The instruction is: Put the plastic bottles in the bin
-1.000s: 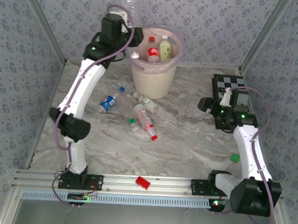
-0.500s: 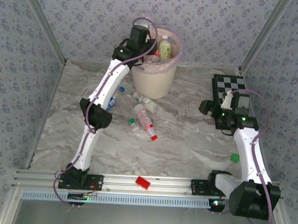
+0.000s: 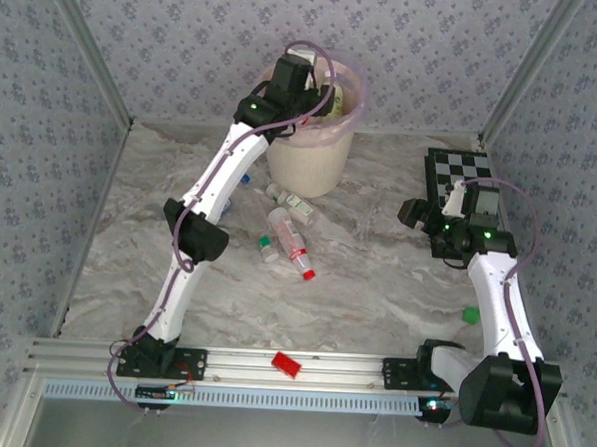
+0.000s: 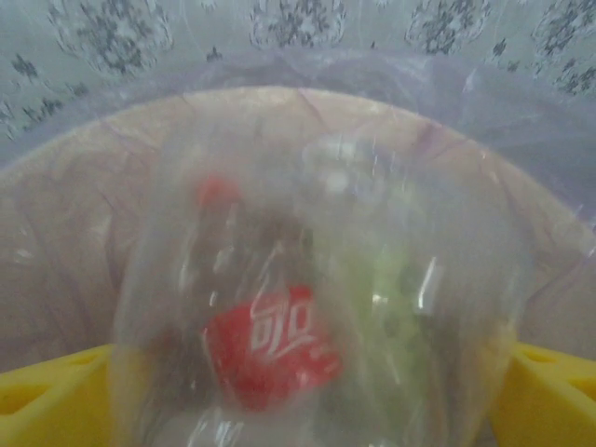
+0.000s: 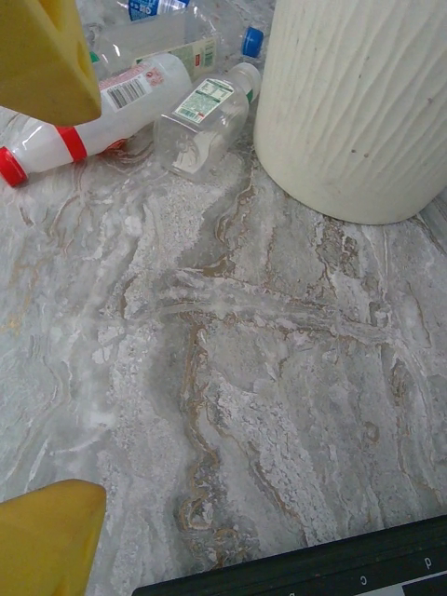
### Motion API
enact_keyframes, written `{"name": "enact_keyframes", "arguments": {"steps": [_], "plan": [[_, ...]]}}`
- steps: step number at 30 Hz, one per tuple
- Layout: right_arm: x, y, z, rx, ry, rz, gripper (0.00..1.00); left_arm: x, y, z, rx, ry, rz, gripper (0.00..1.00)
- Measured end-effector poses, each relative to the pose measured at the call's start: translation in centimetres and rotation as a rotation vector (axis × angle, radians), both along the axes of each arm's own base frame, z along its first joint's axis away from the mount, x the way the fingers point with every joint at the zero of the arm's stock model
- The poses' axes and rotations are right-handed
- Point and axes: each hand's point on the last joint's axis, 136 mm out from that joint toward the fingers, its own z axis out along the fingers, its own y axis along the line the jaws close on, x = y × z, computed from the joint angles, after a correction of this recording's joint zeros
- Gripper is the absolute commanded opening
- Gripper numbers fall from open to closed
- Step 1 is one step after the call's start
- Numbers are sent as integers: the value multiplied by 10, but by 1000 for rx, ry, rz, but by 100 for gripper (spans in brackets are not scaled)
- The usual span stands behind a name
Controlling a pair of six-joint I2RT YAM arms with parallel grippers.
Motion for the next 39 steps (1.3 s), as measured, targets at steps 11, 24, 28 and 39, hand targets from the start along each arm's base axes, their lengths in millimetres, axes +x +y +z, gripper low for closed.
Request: {"name": "enact_keyframes", "arguments": {"steps": [11,24,28,39], "plan": [[-2,0,-5,1,14,0,99,16,21,28,-88,-75,50,45],[-4,0,-10,1,24,0,99,13,24,-27,-8,80,41,2],[-4,0,-11,1,23,0,99,4,17,-52,64,135,16,0],[-2,0,-11,0,19,0,99,-21,11,-79,86,285,-123,5]]}}
